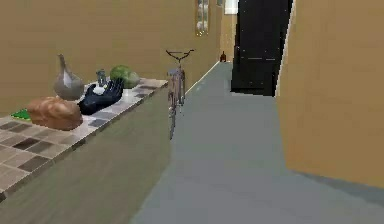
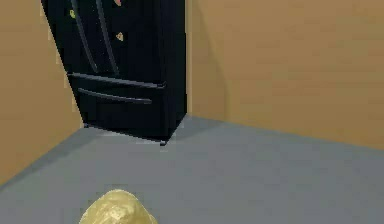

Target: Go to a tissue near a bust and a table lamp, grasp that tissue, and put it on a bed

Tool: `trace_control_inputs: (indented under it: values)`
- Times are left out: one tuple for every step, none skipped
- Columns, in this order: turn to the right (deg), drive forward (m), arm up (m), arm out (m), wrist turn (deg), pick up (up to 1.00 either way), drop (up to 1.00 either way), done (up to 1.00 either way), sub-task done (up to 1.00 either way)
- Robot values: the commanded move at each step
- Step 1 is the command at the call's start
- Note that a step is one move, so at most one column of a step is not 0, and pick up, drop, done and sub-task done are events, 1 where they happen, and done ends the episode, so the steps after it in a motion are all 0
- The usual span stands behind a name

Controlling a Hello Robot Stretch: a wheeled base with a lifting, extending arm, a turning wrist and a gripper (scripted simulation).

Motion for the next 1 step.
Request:
trace_control_inputs:
  values:
    - [0.0, 0.40, 0.00, 0.00, 0.0, 0.00, 0.00, 0.00, 0.00]
